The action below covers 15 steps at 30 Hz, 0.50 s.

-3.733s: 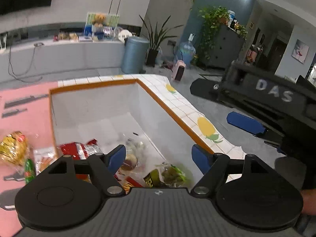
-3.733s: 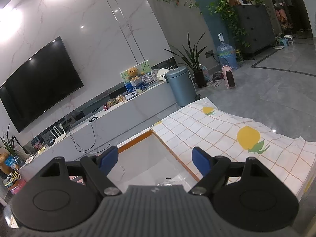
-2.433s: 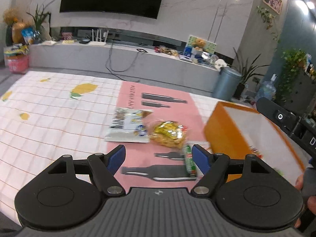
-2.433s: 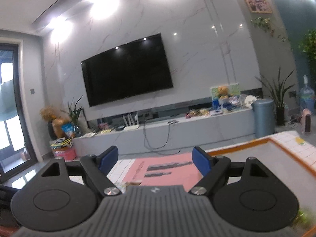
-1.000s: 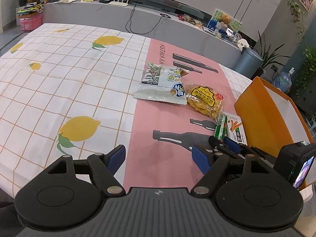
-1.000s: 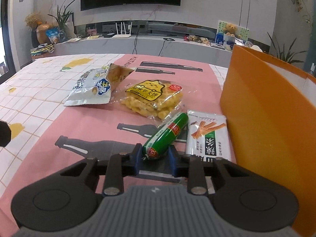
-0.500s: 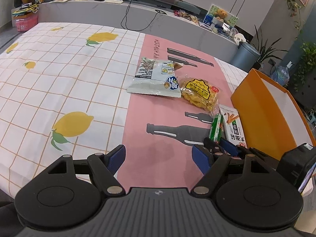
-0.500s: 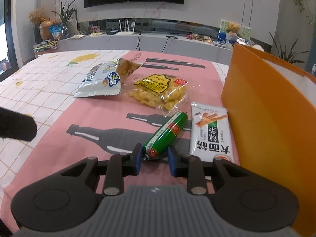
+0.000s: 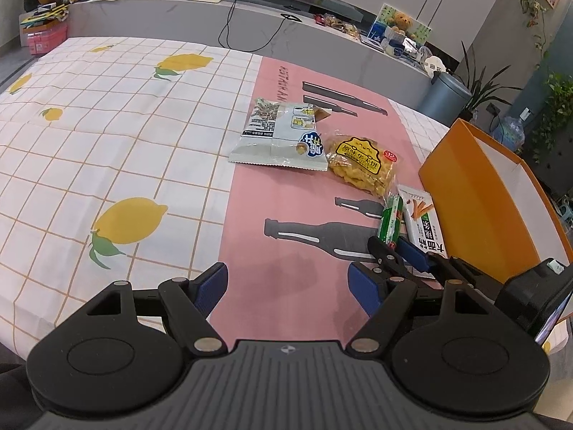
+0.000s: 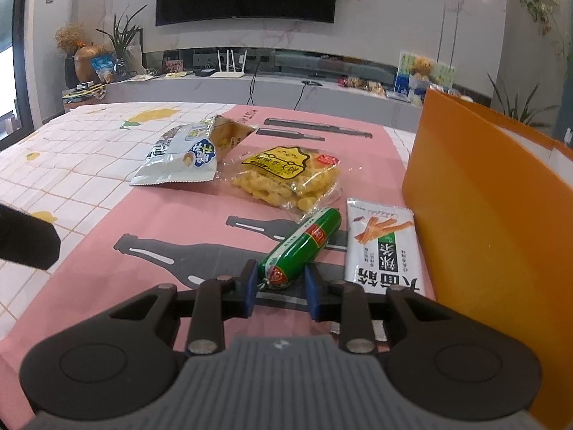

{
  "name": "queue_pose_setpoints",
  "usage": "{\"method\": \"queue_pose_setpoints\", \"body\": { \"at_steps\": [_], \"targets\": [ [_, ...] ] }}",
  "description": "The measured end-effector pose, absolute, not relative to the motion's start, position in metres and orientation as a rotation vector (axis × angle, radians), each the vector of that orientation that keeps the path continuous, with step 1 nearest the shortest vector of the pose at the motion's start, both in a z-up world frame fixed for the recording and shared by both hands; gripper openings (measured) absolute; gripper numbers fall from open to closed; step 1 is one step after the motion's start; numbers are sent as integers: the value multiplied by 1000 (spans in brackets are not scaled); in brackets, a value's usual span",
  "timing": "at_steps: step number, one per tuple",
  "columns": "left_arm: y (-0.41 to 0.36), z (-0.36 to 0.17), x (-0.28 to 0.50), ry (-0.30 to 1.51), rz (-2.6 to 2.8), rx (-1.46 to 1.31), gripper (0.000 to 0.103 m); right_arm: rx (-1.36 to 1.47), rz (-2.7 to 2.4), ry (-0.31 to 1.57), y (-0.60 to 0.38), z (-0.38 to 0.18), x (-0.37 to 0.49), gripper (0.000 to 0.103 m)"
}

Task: Organize snacks
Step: 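Lift the green sausage toward the orange box with the right tool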

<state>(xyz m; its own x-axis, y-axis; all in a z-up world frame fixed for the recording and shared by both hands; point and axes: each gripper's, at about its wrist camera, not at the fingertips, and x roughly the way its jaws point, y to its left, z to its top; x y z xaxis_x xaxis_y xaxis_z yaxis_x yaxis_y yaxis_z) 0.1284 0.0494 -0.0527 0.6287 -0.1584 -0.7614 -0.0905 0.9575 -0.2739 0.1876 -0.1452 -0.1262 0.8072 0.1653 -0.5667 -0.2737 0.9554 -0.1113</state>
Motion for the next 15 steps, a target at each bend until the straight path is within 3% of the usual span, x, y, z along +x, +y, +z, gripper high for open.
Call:
{"method": "queue_pose_setpoints", "body": {
  "at_steps": [15],
  "targets": [
    [53, -47, 128, 867, -40, -301, 89, -122, 236, 544, -158, -102, 181, 23]
  ]
}}
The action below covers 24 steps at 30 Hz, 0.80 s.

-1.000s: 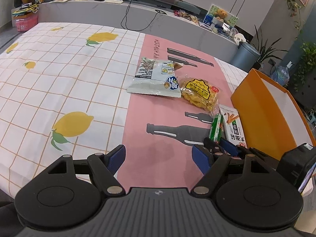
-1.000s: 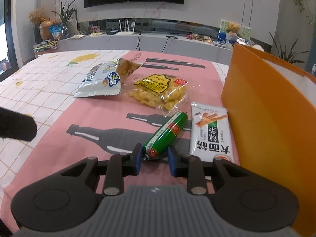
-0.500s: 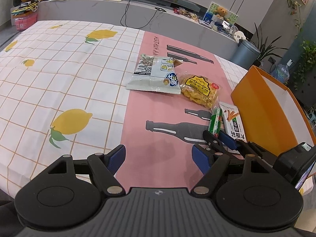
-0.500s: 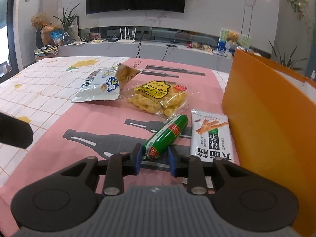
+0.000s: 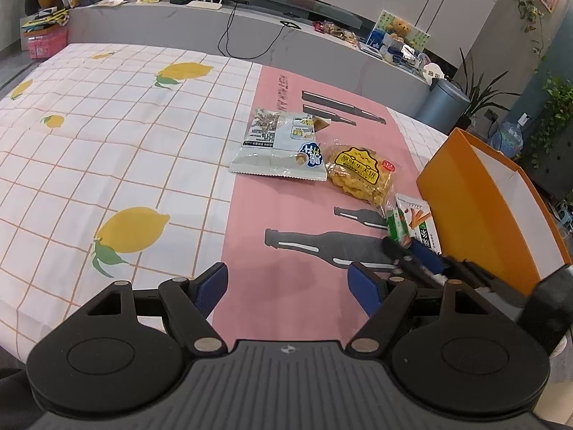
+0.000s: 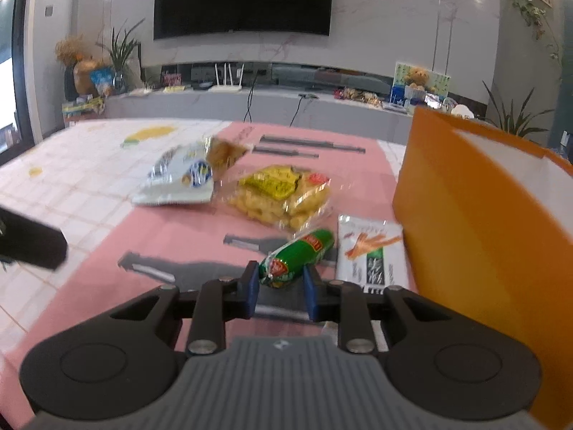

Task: Organize snacks
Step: 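Lift the green sausage toward the orange box with the right tool, then grasp the white noodle-snack pack with the left tool while right holds the sausage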

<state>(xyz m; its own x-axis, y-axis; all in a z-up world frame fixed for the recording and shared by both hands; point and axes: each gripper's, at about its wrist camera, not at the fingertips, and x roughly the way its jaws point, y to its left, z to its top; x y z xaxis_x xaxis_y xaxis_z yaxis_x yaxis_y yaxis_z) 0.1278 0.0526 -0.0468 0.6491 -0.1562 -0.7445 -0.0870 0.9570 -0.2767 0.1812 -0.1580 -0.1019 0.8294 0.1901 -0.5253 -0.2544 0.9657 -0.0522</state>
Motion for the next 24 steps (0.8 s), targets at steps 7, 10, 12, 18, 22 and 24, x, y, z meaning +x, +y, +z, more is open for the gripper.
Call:
{"method": "queue_pose_setpoints", "body": {
  "at_steps": [7, 10, 12, 18, 22, 24],
  "targets": [
    [49, -41, 126, 834, -41, -276, 88, -55, 248, 486, -176, -61, 171, 21],
    [48, -35, 126, 815, -37, -266, 88, -87, 293, 464, -184, -44, 163, 21],
    [48, -30, 130, 801, -32, -267, 88, -71, 292, 450, -191, -34, 159, 21],
    [39, -22, 148, 776, -23, -258, 88, 16, 321, 421, -213, -12, 152, 21],
    [35, -25, 166, 769, 24, -196, 88, 36, 327, 413, -215, -10, 149, 21],
    [36, -27, 180, 767, 43, -176, 89, 51, 319, 421, -214, -13, 151, 21]
  ]
}}
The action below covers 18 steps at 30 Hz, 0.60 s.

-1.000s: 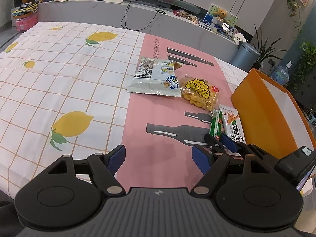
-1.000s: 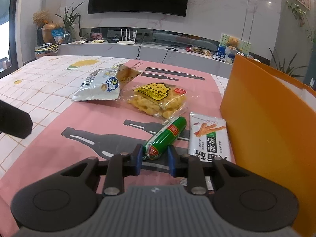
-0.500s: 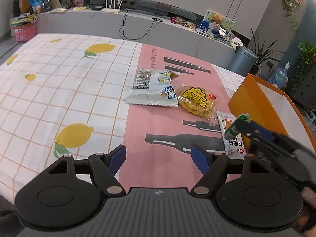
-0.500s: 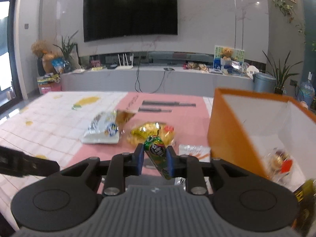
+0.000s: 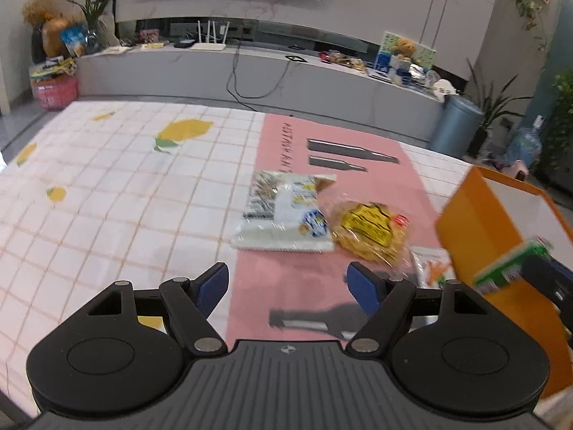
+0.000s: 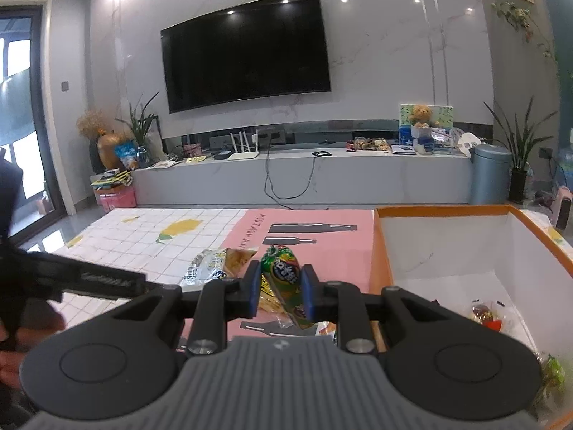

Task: Organize snacks
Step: 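Grasp the white noodle-snack pack with the left tool while right holds the sausage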

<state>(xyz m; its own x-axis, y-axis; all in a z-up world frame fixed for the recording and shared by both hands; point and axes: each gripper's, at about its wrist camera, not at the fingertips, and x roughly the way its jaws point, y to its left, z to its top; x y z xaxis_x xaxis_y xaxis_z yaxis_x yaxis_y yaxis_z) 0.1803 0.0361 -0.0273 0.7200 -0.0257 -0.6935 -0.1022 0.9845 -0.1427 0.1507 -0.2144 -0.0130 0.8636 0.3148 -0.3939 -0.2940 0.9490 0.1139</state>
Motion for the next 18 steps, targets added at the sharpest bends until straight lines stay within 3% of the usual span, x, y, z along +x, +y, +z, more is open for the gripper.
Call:
{"method": "queue_pose_setpoints", "body": {
  "at_steps": [18],
  "targets": [
    [42, -61, 260, 831, 53, -97, 90, 50, 282, 480, -214, -30, 160, 21]
  ]
}}
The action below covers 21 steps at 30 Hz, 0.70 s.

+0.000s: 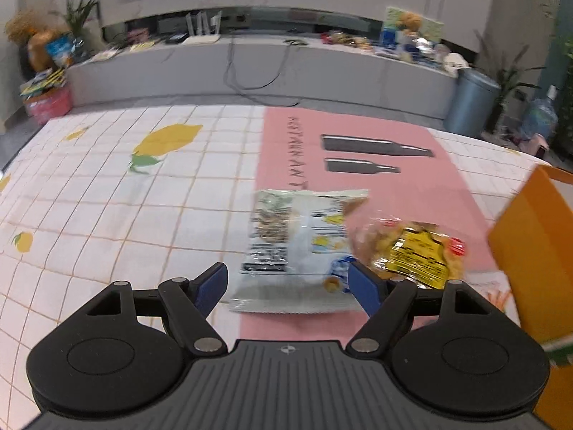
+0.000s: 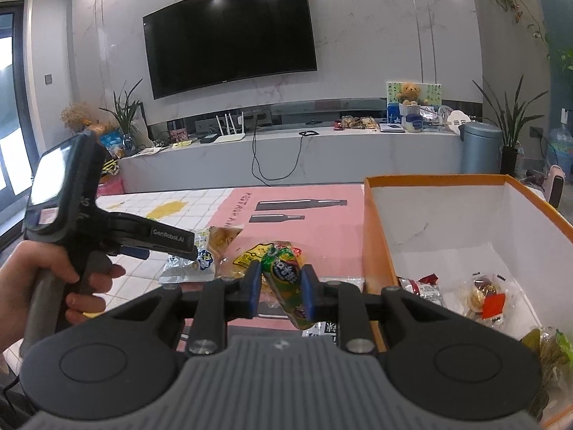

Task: Organize snacks
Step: 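Grasp the white noodle-snack pack with the left tool while right holds the sausage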

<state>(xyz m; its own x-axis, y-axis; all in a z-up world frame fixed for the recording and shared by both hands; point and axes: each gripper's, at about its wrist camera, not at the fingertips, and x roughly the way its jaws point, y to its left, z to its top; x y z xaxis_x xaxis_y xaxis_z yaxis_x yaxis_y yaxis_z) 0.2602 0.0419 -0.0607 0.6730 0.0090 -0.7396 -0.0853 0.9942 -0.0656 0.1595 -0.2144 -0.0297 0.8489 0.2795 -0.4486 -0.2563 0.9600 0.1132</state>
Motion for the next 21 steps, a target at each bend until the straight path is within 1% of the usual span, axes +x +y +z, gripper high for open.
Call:
{"method": "queue_pose_setpoints", "body": {
  "at_steps": [6, 10, 13, 16, 17, 21],
  "targets": [
    [60, -65, 272, 849, 26, -175, 90, 55, 277, 484, -214, -29, 160, 21],
    [60, -67, 285, 863, 25, -192, 90, 46, 275, 488, -212, -31, 159, 21],
    [55, -65, 290, 836, -1, -210, 90, 44, 270, 490, -211, -32, 159, 21],
    [46, -68, 298, 851, -29, -182, 92, 38, 266, 499, -210, -34, 162, 21],
    [42, -70, 301, 858, -24, -163, 94, 36, 265, 502, -210, -34, 163, 21],
    [32, -83, 308, 863, -4, -114, 98, 29, 261, 511, -208, -38, 165, 21]
  ]
}}
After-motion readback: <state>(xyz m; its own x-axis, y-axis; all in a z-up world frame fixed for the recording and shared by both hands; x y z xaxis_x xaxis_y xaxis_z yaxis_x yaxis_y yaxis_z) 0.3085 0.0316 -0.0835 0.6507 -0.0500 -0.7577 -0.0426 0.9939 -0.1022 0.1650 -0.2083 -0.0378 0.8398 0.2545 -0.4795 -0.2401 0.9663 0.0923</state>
